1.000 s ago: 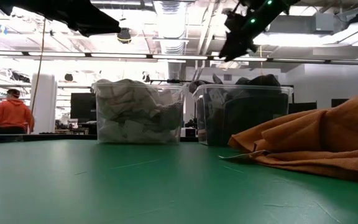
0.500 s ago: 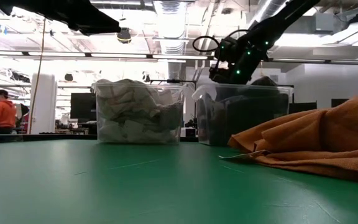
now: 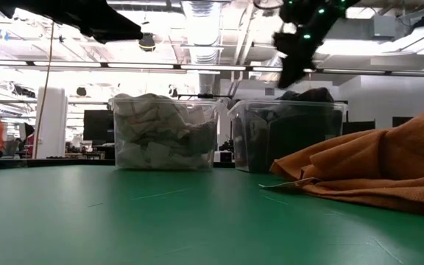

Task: Sort towels by color in basket
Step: Put the black towel into the right transparent bin, then put the orange towel into the right transparent bin

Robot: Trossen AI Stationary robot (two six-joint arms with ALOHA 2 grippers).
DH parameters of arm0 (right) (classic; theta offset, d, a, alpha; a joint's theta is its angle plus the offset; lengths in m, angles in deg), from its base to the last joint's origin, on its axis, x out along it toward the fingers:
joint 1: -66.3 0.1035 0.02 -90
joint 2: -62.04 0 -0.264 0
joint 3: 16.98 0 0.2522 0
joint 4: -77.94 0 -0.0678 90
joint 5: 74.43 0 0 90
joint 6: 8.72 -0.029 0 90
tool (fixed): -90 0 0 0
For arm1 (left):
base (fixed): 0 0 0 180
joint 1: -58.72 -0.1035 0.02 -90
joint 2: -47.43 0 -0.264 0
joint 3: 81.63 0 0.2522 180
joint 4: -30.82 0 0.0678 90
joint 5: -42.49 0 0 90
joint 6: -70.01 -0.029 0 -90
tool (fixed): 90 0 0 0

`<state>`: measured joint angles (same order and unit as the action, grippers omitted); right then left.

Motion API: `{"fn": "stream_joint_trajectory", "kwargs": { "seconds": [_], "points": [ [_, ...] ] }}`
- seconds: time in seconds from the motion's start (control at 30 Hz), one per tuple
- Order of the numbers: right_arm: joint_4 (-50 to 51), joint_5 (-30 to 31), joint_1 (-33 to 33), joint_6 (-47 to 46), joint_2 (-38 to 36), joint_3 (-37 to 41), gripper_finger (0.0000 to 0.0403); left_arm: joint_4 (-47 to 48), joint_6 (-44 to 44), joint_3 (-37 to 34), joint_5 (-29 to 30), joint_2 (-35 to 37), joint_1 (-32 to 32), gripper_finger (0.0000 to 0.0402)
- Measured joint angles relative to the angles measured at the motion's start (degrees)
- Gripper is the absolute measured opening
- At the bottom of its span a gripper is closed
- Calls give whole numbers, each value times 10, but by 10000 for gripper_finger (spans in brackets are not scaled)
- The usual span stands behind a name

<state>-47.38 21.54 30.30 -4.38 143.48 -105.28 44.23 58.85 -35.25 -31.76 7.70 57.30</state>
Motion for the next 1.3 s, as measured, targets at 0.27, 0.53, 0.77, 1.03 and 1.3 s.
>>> {"fn": "stream_joint_trajectory", "kwargs": {
  "seconds": [0.27,0.53,0.77,1.03,1.3],
  "points": [
    [118,20,-3,-41,32,52,202,-31,6,0,-1,0,0,173],
    [107,3,-4,-40,94,67,202,-38,4,0,-1,0,0,173],
    [168,19,26,-74,-7,-15,202,-33,-17,0,-1,0,0,173],
    [203,12,241,-174,-82,19,202,-31,-16,0,-1,0,0,173],
    [76,8,524,-348,-7,107,205,-4,7,0,-2,0,0,173]
  ]
}}
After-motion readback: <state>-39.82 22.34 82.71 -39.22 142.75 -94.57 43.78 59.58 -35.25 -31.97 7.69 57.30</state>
